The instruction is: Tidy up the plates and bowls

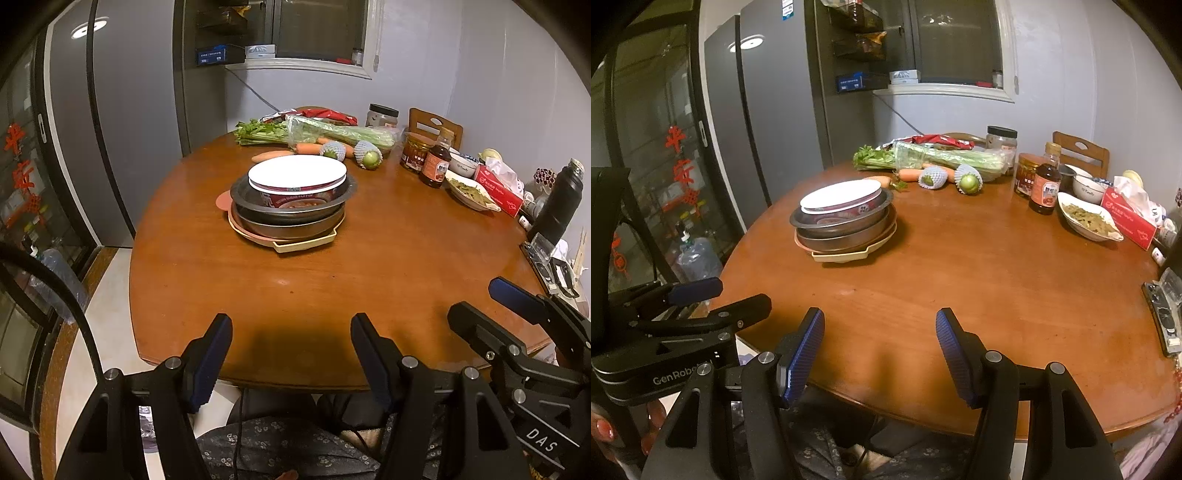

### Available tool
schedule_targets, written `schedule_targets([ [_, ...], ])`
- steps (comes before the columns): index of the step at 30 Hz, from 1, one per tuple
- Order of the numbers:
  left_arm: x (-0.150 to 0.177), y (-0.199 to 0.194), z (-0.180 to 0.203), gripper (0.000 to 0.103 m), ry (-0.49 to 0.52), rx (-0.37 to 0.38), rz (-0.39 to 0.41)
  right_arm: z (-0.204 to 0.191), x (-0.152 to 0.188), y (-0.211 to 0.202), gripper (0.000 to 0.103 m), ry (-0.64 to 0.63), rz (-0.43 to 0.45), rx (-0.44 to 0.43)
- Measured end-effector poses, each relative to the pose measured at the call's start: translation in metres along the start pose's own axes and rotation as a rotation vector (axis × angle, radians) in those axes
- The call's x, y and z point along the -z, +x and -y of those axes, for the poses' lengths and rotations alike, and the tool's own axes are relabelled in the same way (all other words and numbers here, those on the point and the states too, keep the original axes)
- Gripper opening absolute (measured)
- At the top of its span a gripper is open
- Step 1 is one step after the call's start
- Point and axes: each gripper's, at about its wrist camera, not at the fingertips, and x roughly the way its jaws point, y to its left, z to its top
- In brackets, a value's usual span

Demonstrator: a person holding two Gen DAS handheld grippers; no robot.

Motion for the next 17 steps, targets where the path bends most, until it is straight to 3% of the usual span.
schedule_targets([
  [17,-0.001,0.023,-0.004,0.066,-0.02,0.019,-0.04,0.007,0.005,0.012,0.065,0.021,-0.017,-0.012],
])
